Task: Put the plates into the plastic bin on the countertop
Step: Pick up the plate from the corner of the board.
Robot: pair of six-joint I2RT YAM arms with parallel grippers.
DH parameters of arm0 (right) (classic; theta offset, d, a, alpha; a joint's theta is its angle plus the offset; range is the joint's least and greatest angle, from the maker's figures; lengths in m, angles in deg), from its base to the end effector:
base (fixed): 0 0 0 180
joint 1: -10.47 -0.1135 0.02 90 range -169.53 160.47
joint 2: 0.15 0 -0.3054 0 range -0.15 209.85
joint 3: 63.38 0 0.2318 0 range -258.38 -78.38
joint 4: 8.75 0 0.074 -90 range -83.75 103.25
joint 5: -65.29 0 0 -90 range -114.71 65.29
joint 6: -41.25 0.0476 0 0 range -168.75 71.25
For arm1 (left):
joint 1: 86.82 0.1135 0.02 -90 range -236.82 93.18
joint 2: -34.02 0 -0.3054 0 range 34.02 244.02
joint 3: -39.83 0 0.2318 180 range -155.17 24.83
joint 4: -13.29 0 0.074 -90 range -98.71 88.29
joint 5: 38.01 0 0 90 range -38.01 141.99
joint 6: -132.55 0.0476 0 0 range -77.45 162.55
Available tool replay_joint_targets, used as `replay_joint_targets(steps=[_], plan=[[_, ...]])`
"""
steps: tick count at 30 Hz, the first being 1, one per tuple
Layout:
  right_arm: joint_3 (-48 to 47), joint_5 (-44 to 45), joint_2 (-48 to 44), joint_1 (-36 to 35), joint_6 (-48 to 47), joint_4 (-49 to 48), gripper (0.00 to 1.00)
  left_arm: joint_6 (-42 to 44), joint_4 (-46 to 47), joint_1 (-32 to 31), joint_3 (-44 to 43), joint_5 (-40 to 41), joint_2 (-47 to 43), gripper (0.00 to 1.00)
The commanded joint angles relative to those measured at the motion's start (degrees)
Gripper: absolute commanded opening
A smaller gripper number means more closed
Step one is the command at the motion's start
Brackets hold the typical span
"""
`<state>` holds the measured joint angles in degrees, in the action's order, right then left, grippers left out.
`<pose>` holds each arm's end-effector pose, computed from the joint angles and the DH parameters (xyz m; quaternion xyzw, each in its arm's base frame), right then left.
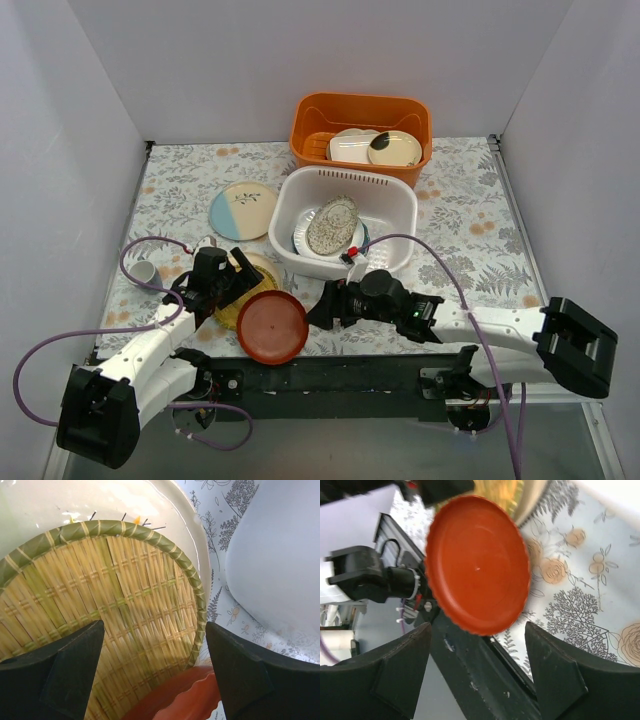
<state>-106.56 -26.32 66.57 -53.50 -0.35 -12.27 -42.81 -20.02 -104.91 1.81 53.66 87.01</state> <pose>0.0980 0.2037 0.2598 -0.1189 0.8105 0.4828 0.3095 0.1345 -0.0425 0.2067 -0.5219 0.7751 -0.2711 0.2312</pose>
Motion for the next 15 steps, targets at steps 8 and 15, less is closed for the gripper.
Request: replay_joint_targets(steps=[8,15], plan=[[-2.22,5.47,13.70,-4.76,2.31,-4.95,0.80,-0.33,0.73,-0.02,0.96,-1.58,-1.66,0.81],[-2.93,8.19,18.44,-6.43,2.57,-5.03,0.76,-0.51,0.99,-0.11,1.05,-3.15,-1.84,0.81]])
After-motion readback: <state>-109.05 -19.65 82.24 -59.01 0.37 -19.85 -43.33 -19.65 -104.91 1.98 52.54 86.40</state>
